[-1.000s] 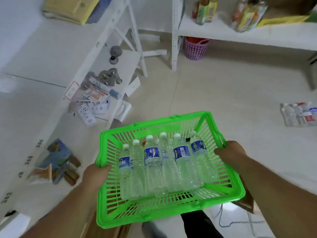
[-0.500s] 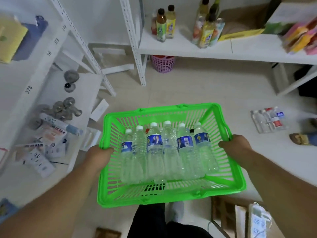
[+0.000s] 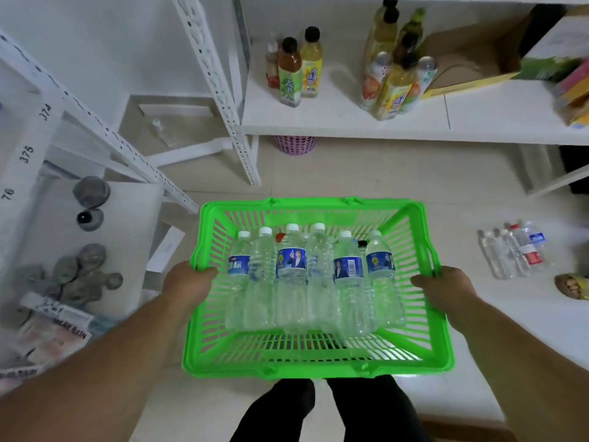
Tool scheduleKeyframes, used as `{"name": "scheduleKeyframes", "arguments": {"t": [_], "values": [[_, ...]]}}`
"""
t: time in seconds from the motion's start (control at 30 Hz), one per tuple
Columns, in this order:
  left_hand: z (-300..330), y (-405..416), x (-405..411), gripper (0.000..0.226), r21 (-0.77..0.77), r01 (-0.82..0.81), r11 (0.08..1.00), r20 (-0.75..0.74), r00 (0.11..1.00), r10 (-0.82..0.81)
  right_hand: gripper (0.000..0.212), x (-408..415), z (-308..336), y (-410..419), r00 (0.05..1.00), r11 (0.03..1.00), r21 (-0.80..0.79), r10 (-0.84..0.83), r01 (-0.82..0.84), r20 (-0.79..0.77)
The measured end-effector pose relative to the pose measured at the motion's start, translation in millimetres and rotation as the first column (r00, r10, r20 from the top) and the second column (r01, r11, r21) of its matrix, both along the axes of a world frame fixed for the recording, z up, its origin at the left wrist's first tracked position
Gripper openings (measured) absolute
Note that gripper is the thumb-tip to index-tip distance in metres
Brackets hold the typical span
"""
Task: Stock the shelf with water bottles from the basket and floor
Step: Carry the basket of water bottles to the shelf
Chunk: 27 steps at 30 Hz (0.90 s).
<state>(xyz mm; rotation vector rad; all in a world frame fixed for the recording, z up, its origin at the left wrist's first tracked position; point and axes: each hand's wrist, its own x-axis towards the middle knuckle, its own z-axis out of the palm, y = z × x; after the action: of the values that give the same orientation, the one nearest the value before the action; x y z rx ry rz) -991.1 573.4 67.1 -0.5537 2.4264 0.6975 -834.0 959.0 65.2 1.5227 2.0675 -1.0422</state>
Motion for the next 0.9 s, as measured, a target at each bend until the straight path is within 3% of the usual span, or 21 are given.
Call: {"name": "scheduleKeyframes", "arguments": {"t": [0.3,0.5,0.9], "values": [[-68,54,-119,0.029,-0.038,0.017,0.999,0.042,0.999,-0.015,0.018,-115,-73,52,0.998,0.996,-0.072,-0.055,0.056,0.012],[-160,83,-180,0.025,-0.003,-0.031,1.0,0.065,0.997,0.031,0.017,-180,-159,79,0.998,0.996,-0.069,-0.051,0.053,0.032],[-359,121,-271,0.022,-0.017,0.023,1.0,0.053,0.998,-0.022,0.02,-269,-348,117,0.997,0.997,-0.049,-0.057,0.06,0.06]]}}
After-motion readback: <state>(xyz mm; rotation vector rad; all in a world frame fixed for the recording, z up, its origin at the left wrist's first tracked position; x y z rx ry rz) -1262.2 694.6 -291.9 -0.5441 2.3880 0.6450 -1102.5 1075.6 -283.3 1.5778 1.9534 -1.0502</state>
